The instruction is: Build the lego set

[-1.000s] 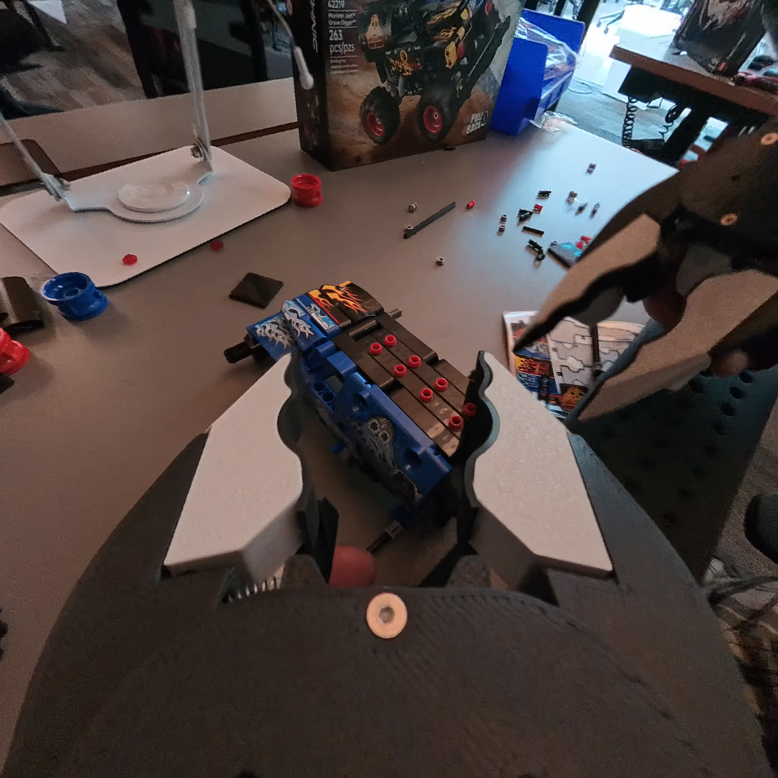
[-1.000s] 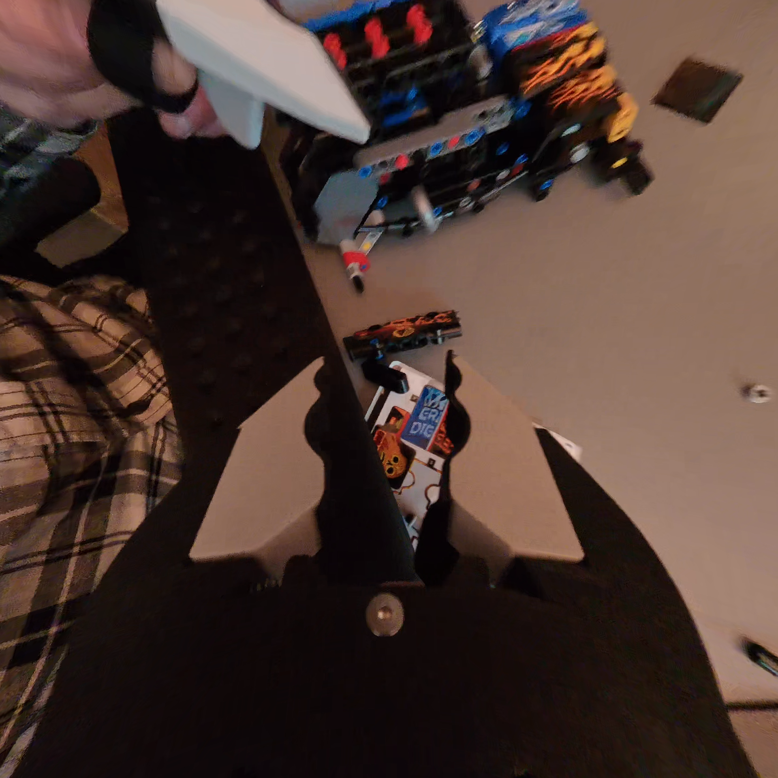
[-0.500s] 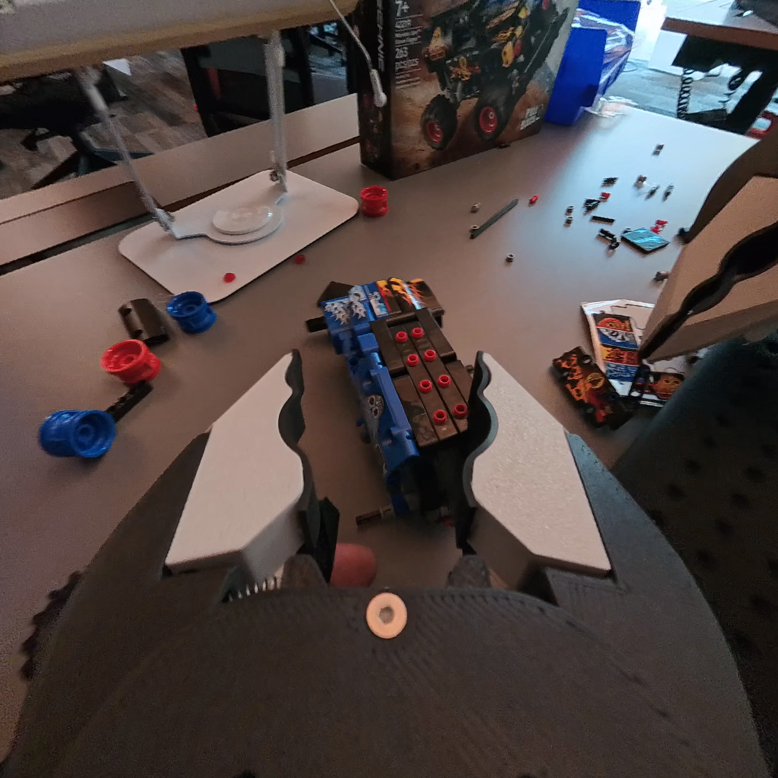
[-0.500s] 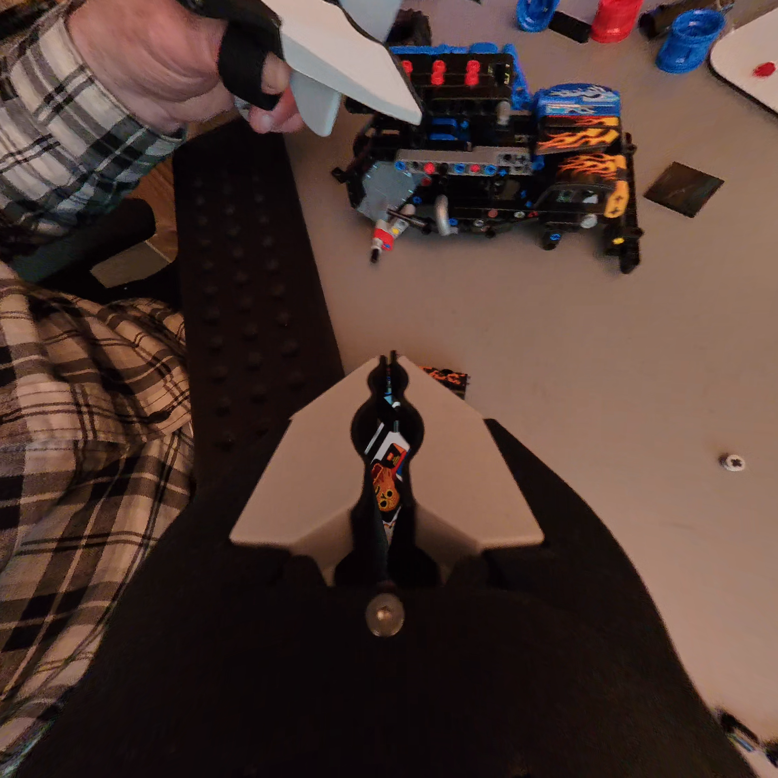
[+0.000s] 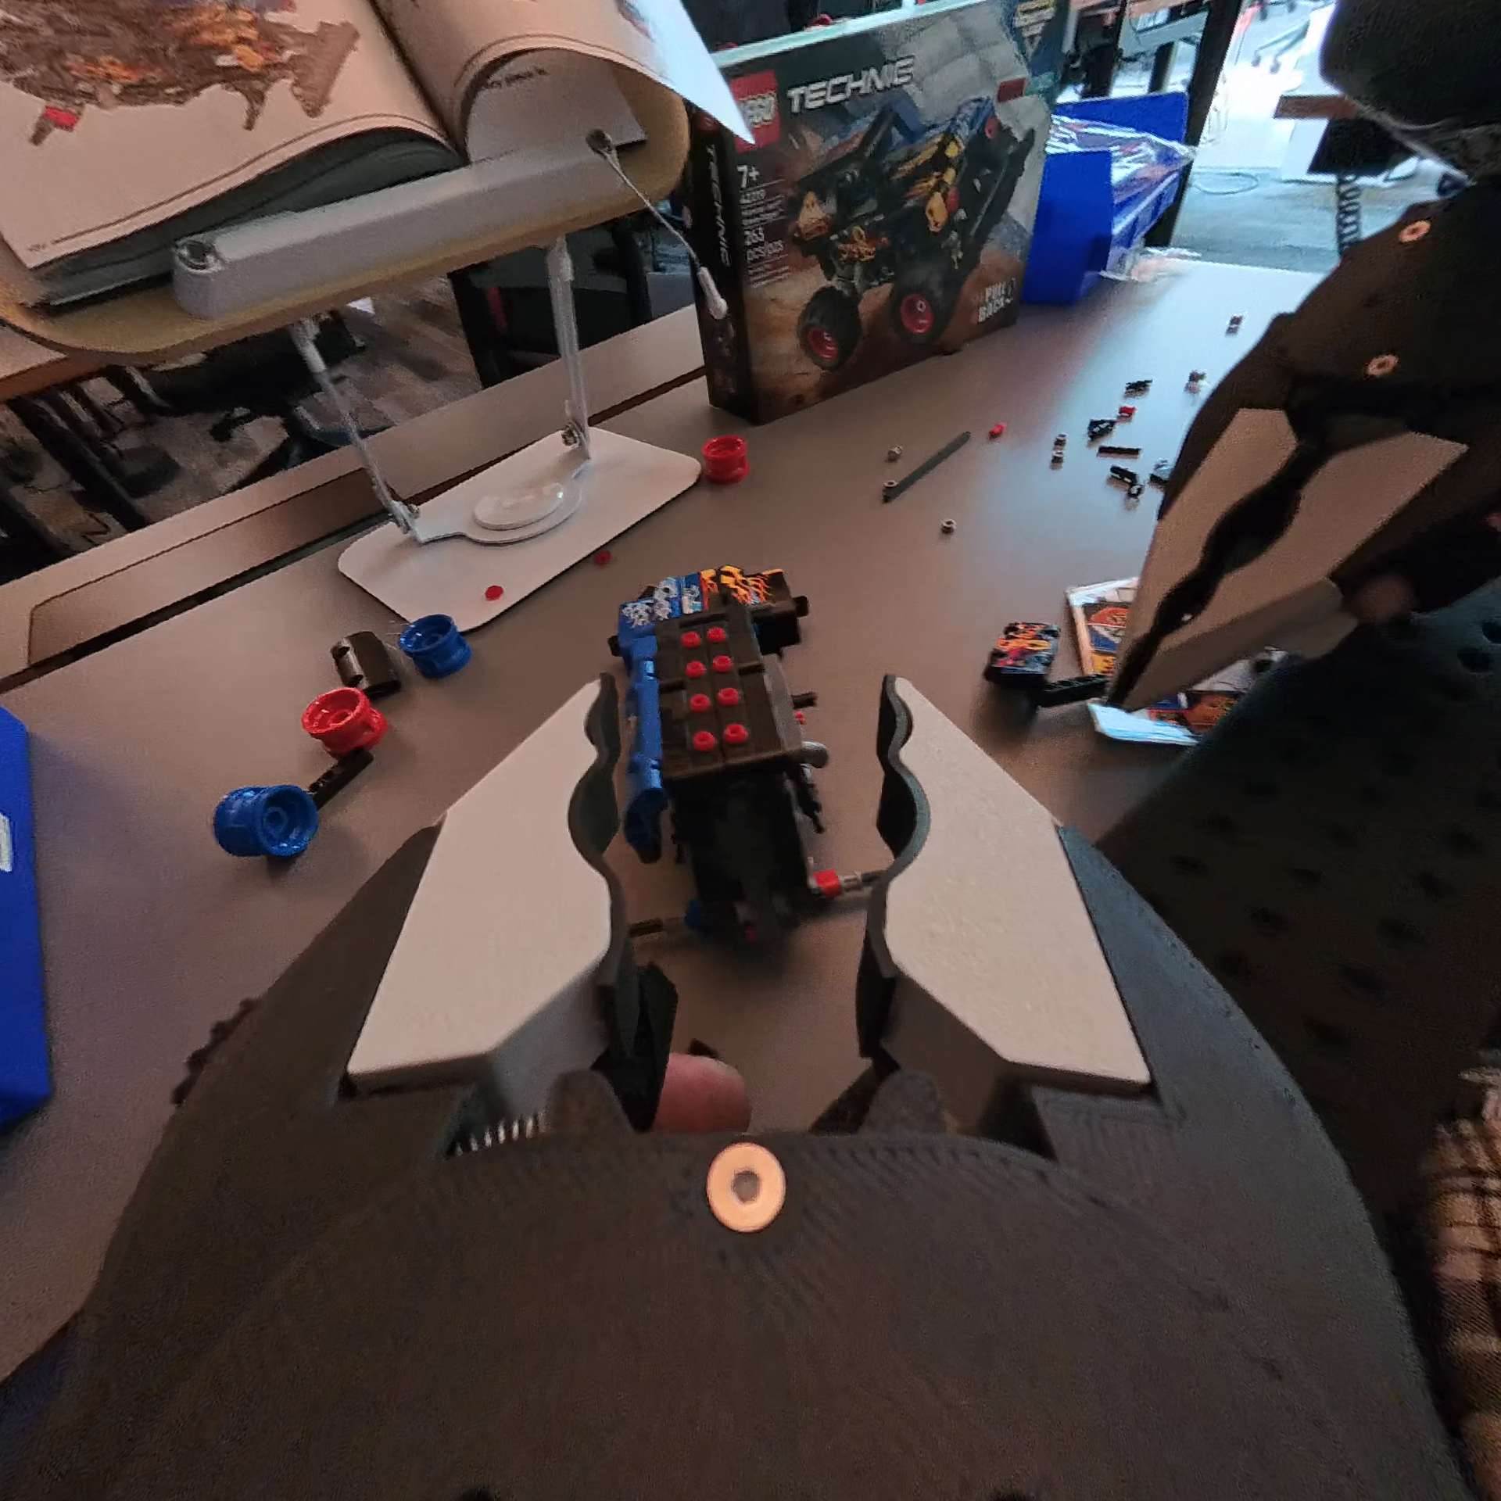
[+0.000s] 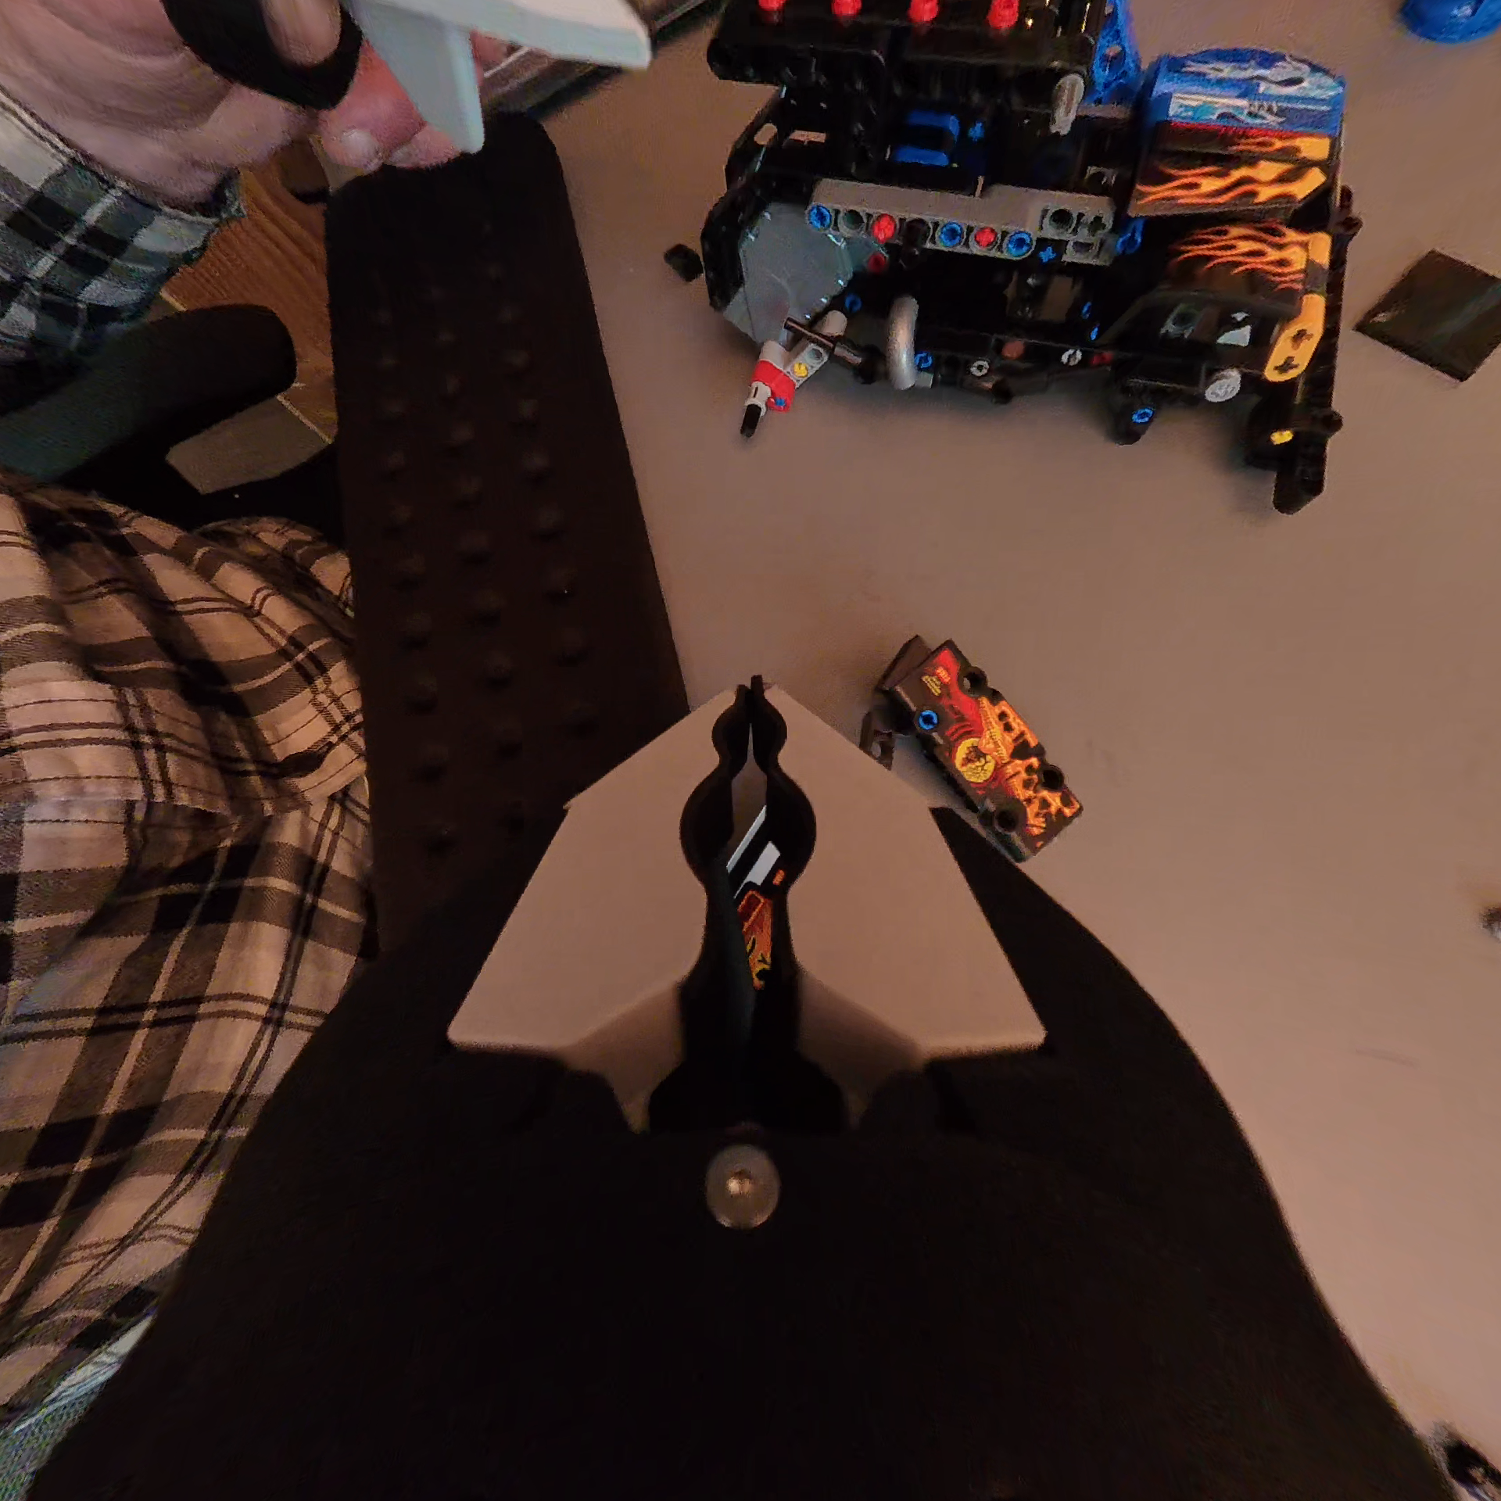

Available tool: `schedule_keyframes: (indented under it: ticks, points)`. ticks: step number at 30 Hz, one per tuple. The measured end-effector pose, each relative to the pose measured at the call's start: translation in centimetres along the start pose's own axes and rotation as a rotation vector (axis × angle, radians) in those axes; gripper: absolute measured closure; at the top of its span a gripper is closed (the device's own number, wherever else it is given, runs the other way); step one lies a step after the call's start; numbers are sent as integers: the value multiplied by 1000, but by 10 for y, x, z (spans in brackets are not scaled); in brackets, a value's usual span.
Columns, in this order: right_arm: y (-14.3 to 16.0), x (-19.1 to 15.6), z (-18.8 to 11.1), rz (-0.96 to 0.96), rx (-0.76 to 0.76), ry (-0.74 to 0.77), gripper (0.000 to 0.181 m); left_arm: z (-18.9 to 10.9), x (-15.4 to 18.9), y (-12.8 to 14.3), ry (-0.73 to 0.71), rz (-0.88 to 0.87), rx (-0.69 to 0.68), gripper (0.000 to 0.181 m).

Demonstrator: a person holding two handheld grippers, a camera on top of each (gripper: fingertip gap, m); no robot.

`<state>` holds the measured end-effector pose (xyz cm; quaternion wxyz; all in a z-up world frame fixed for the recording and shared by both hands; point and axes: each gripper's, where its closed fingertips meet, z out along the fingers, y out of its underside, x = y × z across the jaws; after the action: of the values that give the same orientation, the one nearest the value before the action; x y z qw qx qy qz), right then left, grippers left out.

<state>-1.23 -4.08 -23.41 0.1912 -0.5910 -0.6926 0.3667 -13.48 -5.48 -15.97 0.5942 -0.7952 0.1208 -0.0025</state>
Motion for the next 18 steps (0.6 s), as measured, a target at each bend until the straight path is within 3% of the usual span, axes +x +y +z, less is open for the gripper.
schedule_keyframes:
  ticks: [2, 5, 8, 17, 18]
  points:
    - [-7, 3, -7, -12, 51, 19, 181, -1, 12, 1, 41, -21, 4, 120]
    - [-10, 21, -20, 5, 55, 80, 148, 5, 1, 16, -54, 52, -59, 116]
    - [0, 45, -25, -36, -27, 160, 133, 13, -17, 28, -137, 111, -116, 113]
    - [29, 67, 1, -113, -192, 28, 128, 17, -47, 31, -211, 131, -142, 113]
    - [29, 67, 3, -134, -193, 20, 135, 16, -46, 28, -211, 130, -127, 112]
